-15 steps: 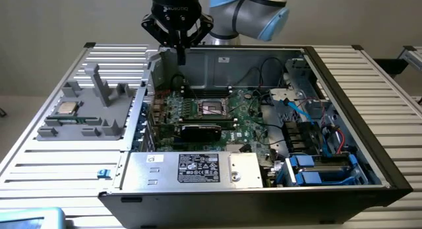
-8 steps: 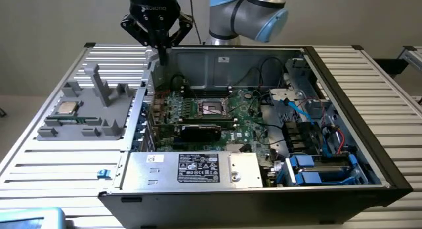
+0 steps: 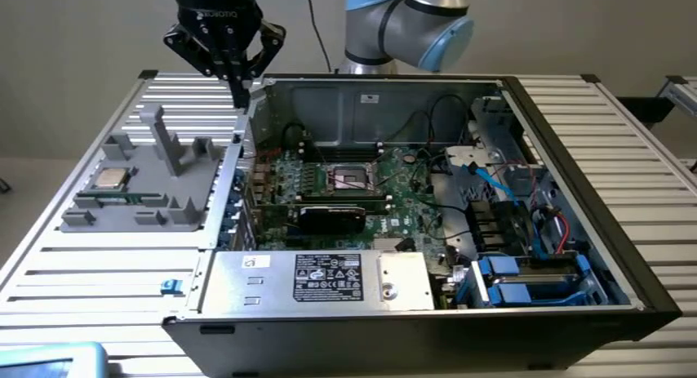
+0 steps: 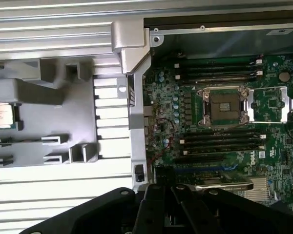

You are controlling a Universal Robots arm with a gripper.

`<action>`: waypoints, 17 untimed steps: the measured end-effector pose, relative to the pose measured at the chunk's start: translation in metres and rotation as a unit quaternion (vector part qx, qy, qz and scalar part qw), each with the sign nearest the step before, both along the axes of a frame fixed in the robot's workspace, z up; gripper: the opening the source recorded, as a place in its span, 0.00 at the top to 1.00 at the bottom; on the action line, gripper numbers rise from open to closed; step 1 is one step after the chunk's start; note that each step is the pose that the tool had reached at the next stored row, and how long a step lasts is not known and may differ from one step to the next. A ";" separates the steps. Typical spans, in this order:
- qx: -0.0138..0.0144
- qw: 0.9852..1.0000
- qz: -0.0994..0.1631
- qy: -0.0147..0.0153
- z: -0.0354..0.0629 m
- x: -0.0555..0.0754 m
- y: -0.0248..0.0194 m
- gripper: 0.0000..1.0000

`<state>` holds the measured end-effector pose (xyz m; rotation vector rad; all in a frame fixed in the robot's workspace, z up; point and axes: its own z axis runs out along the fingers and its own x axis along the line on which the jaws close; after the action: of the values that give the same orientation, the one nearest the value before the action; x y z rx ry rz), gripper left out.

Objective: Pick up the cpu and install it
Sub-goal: 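Reach for the cpu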

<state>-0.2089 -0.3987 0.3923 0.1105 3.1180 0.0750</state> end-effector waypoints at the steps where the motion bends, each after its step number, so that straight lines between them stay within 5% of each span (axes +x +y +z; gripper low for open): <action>1: 0.000 1.000 0.000 0.000 0.0000 -0.004 0.0000 0.89; 17: 0.000 1.000 0.000 0.000 -0.0019 -0.077 0.0003 0.89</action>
<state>-0.2862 -0.3984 0.3904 0.1105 3.1179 0.0751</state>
